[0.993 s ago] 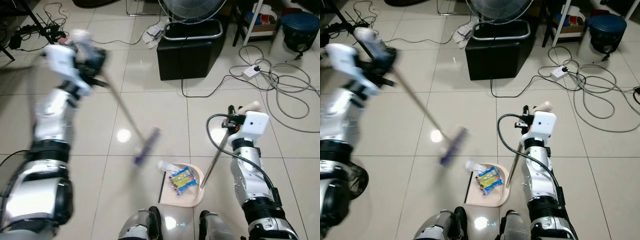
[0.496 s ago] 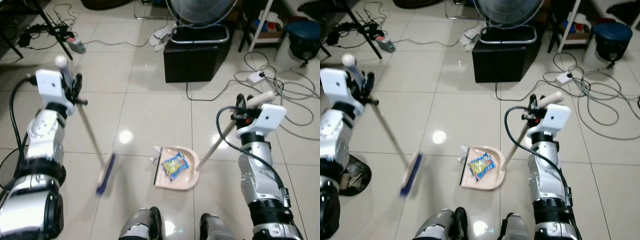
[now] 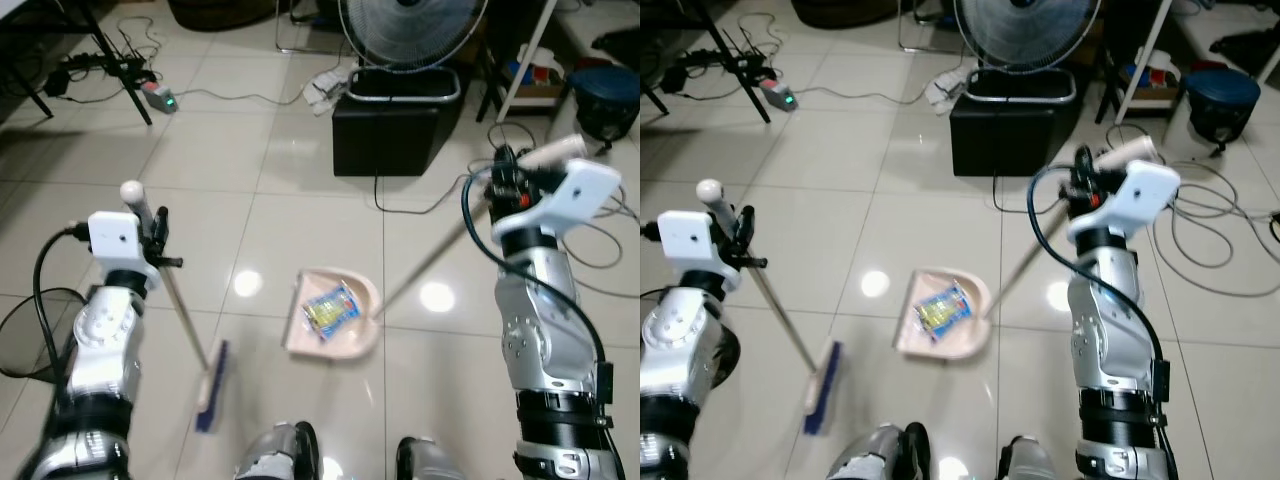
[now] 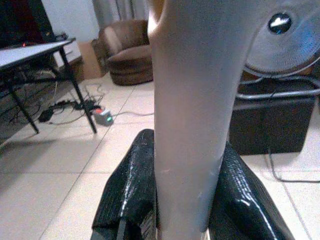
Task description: Sweep floor
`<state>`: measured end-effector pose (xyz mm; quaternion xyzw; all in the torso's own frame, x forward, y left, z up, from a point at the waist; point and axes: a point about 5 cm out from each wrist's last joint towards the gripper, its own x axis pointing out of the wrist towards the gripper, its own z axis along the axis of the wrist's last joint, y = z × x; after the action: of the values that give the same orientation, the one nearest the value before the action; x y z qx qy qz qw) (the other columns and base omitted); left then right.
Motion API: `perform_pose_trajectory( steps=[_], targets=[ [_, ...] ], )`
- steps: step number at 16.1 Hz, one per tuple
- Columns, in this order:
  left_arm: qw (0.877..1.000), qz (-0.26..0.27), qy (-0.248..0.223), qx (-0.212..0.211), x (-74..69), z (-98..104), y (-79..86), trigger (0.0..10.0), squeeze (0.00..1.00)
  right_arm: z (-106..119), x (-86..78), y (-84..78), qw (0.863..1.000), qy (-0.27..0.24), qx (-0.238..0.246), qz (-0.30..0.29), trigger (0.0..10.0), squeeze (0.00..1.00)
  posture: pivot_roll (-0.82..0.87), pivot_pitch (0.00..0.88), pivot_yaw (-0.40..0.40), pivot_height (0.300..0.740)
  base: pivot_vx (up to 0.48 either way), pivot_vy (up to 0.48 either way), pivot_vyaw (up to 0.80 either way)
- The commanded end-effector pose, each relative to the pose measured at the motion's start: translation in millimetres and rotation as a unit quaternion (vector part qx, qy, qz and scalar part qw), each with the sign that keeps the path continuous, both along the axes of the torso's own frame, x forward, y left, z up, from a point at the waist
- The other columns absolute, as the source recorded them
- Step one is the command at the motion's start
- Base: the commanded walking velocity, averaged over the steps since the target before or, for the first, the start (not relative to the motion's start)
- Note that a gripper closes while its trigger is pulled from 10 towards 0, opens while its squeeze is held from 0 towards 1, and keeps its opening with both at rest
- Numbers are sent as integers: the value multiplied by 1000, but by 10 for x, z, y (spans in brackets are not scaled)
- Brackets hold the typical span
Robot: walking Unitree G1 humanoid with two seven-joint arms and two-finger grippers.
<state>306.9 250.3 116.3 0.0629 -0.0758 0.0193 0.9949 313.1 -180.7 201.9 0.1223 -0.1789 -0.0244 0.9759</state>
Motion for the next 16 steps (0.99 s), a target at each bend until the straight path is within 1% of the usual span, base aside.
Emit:
perform_pose_trajectory(
  steps=[1, 3, 4, 5, 7, 8, 10, 12, 16],
  targets=[
    [1000, -4, -13, 1, -29, 59, -80, 10000, 0, 226, -29, 44, 999, -31, 19, 14, 10000, 0, -10, 80, 100, 740, 0, 0, 0],
    [1000, -10, -20, -5, -39, 78, -147, 10000, 0, 263, -27, 48, 999, -30, 18, 18, 10000, 0, -13, 69, 96, 740, 0, 0, 0],
    [999, -22, -36, -4, -48, 126, -228, 10000, 0, 269, -24, 45, 999, -25, 14, 20, 10000, 0, -13, 66, 95, 740, 0, 0, 0],
    [999, -30, -44, 2, -68, 156, -281, 10000, 0, 265, -25, 49, 1000, -20, 10, 20, 10000, 0, -11, 59, 95, 740, 255, 0, 800],
    [999, -30, -45, 5, -99, 167, -299, 10000, 0, 263, -35, 54, 1000, -16, 11, 18, 10000, 0, -11, 53, 97, 740, 304, 0, 800],
    [999, -11, -45, -14, -131, 179, -281, 10000, 0, 267, -46, 56, 1000, -13, 13, 16, 10000, 0, -9, 47, 101, 740, 416, 0, 800],
    [999, -16, -44, -15, -134, 198, -332, 10000, 0, 277, -49, 57, 1000, -12, 14, 14, 10000, 0, -8, 45, 102, 740, 420, 0, 800],
    [999, -16, -40, -16, -141, 181, -366, 10000, 0, 283, -47, 60, 1000, -12, 13, 15, 10000, 0, -6, 41, 97, 740, 422, 0, 800],
    [999, -16, -28, -21, -220, 138, -451, 10000, 0, 305, -34, 59, 1000, -9, 13, 19, 10000, 0, -1, 38, 80, 740, 420, 0, 800]
  ],
)
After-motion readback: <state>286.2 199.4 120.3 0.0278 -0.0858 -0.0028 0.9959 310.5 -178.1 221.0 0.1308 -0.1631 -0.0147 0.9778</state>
